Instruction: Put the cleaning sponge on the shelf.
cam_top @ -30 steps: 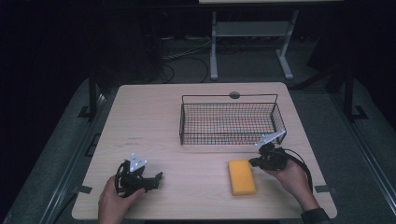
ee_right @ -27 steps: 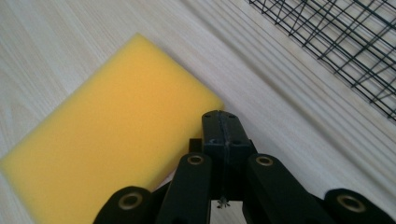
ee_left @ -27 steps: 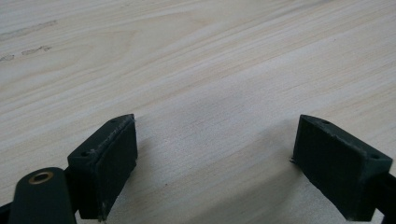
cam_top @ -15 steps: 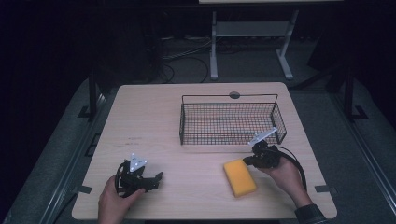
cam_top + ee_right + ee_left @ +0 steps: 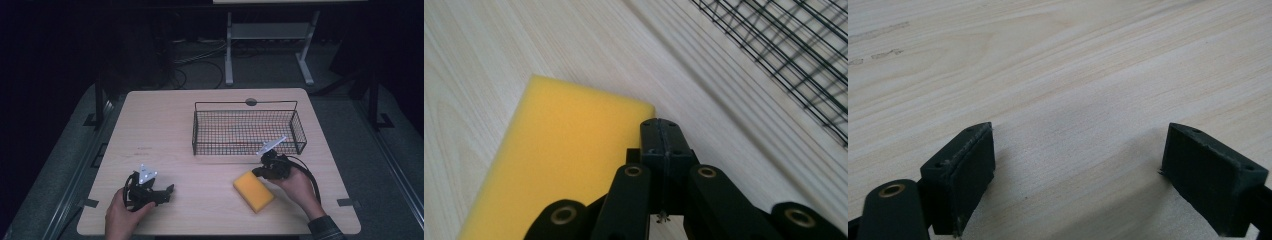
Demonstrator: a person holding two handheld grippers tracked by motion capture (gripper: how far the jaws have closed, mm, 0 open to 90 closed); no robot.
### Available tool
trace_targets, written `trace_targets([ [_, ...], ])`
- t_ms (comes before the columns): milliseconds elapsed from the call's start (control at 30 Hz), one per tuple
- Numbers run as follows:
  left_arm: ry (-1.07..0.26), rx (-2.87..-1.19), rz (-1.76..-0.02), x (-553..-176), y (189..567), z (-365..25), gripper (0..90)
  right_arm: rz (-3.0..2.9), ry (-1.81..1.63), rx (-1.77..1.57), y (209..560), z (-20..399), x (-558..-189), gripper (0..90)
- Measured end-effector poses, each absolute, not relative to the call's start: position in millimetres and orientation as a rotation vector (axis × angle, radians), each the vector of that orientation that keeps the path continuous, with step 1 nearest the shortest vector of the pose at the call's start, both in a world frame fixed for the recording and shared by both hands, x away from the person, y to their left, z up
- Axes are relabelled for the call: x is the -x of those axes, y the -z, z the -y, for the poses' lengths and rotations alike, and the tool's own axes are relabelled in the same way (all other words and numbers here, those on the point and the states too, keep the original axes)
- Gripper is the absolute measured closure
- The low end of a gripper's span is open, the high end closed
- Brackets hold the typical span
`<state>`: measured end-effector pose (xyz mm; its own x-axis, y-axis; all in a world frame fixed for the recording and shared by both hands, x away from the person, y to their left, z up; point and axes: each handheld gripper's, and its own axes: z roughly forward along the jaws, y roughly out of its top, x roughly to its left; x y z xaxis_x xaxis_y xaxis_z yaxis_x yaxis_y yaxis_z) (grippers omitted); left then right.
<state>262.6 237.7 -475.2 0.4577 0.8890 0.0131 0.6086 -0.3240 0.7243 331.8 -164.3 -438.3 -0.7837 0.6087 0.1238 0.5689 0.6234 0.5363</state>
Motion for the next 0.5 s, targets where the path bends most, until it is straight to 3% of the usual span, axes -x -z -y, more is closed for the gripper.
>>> trace_targets([
  [500, -0.548, -2.050, -1.245, -262, 475, -238, 12.8, -2.815, -0.871, -0.935, 439, 139, -332, 89.7],
])
